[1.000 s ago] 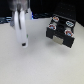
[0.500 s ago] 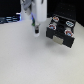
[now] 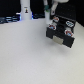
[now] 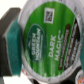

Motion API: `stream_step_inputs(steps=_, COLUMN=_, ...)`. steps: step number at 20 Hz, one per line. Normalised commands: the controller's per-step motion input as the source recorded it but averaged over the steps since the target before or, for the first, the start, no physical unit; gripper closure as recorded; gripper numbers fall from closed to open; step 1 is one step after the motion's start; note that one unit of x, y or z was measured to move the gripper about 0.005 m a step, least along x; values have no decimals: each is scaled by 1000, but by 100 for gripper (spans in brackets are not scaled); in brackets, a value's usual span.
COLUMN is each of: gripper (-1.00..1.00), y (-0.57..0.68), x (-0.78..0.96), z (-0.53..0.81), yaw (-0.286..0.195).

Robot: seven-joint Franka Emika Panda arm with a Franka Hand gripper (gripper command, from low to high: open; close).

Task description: Open the kcup holder, insert the kcup into the holder, and close the kcup holder

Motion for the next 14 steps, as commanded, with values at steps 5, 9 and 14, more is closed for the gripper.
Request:
stream_step_inputs(steps=5, gripper=100, y=771, x=355, z=338, yaw=0)
stream_step_inputs(steps=9, gripper=100, y=738, x=398, z=114, yaw=0)
stream_step_inputs(steps=14, gripper=100, y=629, x=171, z=-19, yaw=26)
